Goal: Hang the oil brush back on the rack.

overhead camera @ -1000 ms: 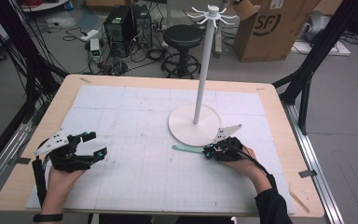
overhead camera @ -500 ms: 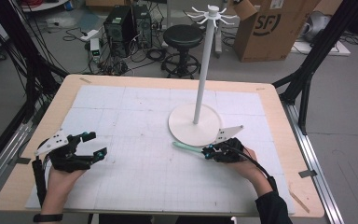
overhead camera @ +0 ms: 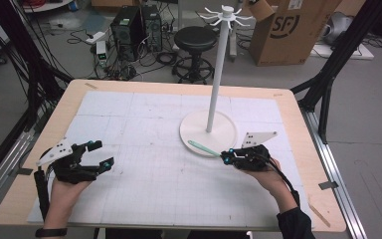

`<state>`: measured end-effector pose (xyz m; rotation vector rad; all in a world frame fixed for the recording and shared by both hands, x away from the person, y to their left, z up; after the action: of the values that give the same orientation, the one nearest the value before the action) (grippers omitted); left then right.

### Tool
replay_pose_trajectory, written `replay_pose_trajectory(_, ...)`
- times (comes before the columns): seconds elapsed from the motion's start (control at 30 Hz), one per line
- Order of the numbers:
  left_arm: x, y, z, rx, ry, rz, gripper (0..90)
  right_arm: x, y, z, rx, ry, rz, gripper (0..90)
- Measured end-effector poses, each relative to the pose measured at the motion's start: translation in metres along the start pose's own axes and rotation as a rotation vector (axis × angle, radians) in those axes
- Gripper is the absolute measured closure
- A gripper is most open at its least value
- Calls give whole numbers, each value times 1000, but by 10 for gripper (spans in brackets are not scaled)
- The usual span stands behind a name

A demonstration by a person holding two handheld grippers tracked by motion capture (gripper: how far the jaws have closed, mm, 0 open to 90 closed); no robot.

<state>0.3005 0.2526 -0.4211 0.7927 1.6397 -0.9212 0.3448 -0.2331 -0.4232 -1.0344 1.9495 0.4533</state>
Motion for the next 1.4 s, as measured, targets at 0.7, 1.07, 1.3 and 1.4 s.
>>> replay_pose_trajectory(0.7,-1,0,-4,2,-6,-3,164,-39,-26,-88,130,-130,64,832)
replay_pose_trajectory(1.07,-1,0,-4,5,-1,-4,165,-73,-45,-147,224,-194,64,832)
replay_pose_trajectory(1.3,-1,0,-4,8,-1,-4,165,-97,-52,-175,262,-223,55,831)
replay_pose_trajectory(1.4,-1,0,-4,11,-1,-5,165,-106,-54,-184,281,-229,48,831)
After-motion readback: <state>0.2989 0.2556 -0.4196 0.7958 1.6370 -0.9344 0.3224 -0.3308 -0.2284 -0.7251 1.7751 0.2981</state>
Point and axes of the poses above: each handheld gripper's, and its own axes: z roughly forward along the jaws, x roughly out of its underside, y roughly to its left, the point moved 3 cm from there along z, roughly forward along the jaws, and after that the axes turned 12 degrees about x, right-handed, at the moved point
